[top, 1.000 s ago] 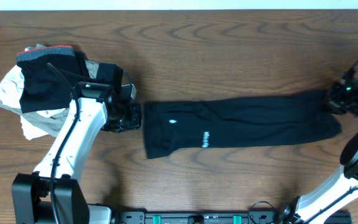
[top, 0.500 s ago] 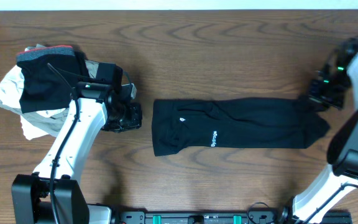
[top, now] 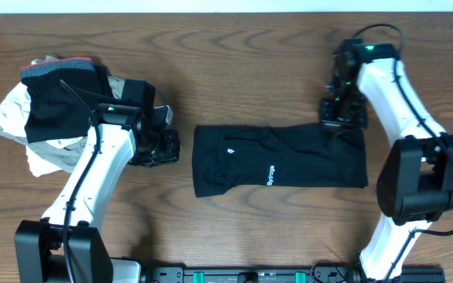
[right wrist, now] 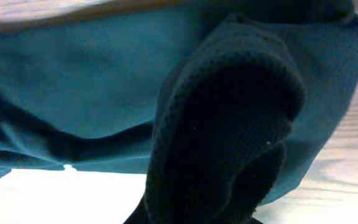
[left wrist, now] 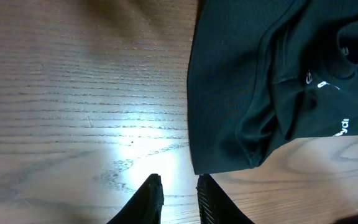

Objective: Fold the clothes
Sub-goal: 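Lift the strip's right end with the right gripper and fold it leftward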

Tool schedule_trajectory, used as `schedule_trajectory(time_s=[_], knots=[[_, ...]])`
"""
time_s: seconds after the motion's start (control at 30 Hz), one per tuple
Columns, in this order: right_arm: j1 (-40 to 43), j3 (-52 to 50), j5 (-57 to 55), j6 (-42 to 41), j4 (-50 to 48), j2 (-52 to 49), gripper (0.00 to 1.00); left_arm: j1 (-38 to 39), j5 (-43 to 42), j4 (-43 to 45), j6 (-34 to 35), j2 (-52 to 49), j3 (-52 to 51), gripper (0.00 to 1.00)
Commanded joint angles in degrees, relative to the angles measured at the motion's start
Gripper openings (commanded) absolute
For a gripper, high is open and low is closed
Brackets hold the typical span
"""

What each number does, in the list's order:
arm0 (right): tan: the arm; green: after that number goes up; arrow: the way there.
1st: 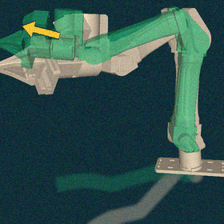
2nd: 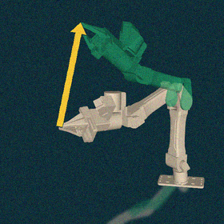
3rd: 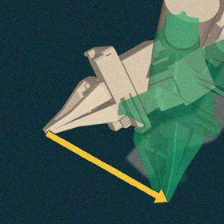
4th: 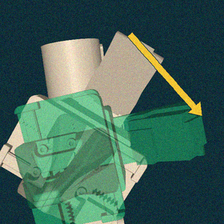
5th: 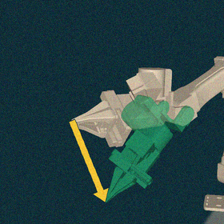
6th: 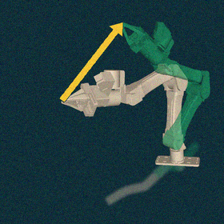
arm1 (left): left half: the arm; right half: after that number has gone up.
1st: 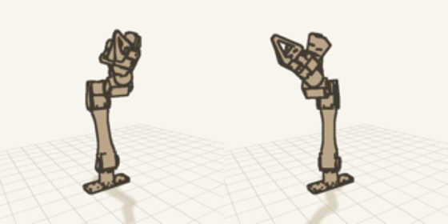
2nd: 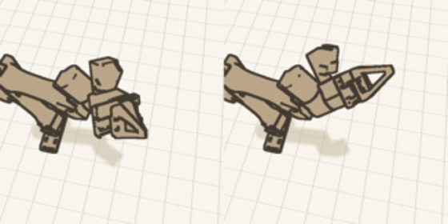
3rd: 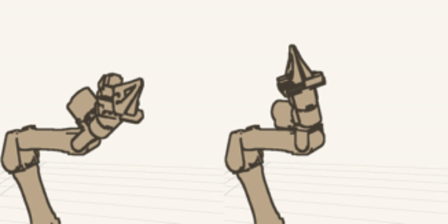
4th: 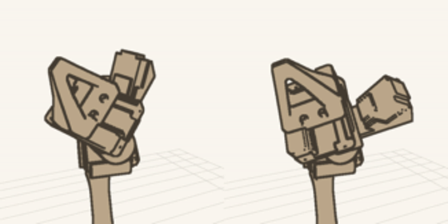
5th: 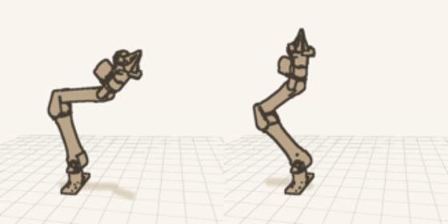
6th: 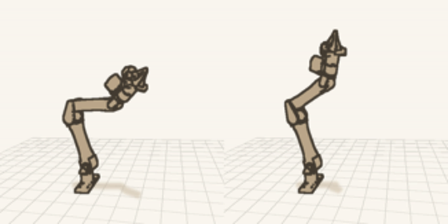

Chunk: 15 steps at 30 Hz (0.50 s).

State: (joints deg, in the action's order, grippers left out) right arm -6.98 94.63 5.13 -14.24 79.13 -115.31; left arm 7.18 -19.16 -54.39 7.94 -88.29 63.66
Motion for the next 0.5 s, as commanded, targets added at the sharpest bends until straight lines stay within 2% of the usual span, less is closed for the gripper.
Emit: schedule_trajectory(time_s=[0.0, 0.07, 0.1, 0.23, 0.37, 0.47], knots=[[-3.1, 0.7, -1.3, -3.4, -1.2, 0.8, 0.02, 0.0, -0.3, -0.2, 0.3, 0.5, 0.8, 0.23], [-4.8, 0.2, -1.3, -3.4, -2.1, 0.8, 0.09, 0.0, -0.3, -0.2, 0.3, 0.5, 0.8, 0.23], [-5.5, 0.1, -1.3, -3.3, -2.4, 0.8, 0.15, 0.0, -0.3, -0.2, 0.3, 0.5, 0.8, 0.23], [-7.9, -0.3, -1.3, -3.3, -3.7, 0.8, 0.22, 0.0, -0.3, -0.2, 0.3, 0.5, 0.8, 0.23], [-9.1, -0.3, -1.2, -2.0, -4.0, 0.8, 0.42, 0.0, -0.3, -0.2, 0.3, 0.5, 0.8, 0.23], [-9.3, -0.3, -1.2, 0.2, -3.8, 0.8, 0.44, 0.0, -0.3, -0.2, 0.3, 0.5, 0.8, 0.23]])
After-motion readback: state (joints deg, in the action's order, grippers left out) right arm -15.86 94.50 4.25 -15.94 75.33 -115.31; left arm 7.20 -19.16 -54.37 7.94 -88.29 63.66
